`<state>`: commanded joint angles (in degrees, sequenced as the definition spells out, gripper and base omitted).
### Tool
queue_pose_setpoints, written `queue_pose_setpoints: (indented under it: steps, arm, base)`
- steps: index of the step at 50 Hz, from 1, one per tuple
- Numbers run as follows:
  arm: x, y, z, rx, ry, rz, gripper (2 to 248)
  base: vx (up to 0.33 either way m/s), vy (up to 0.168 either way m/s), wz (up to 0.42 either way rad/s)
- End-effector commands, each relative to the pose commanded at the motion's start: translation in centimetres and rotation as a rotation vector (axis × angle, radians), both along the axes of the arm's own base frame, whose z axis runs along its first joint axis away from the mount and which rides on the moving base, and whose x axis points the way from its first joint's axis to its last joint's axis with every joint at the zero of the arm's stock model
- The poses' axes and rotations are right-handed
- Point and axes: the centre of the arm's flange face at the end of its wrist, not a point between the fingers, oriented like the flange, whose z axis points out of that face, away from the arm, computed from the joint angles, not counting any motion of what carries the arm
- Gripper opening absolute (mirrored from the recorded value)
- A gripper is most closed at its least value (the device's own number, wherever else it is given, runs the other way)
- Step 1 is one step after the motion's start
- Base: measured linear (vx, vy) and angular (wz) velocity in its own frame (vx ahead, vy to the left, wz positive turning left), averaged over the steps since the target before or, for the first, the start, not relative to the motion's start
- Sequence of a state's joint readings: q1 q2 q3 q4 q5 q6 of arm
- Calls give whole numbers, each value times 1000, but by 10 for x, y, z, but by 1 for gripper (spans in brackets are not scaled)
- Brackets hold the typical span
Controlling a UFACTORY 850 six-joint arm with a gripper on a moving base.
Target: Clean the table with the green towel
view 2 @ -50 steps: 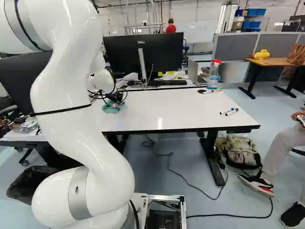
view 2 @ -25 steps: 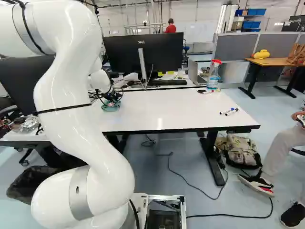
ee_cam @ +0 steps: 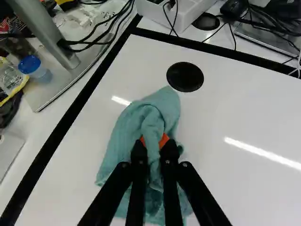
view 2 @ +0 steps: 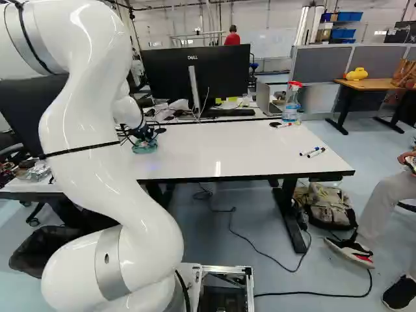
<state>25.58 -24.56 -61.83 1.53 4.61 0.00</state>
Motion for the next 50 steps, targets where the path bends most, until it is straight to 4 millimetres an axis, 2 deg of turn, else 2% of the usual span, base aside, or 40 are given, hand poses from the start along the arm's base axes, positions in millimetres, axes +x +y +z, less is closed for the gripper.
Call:
queue_pose_setpoints:
  steps: [25, 50]
  arm:
    - [-46, 11, 3, -10, 19, 52, 38]
    - [-93, -3, 5, -21, 40, 73, 38]
  base:
    - [0, 0, 0]
    - [0, 0, 0]
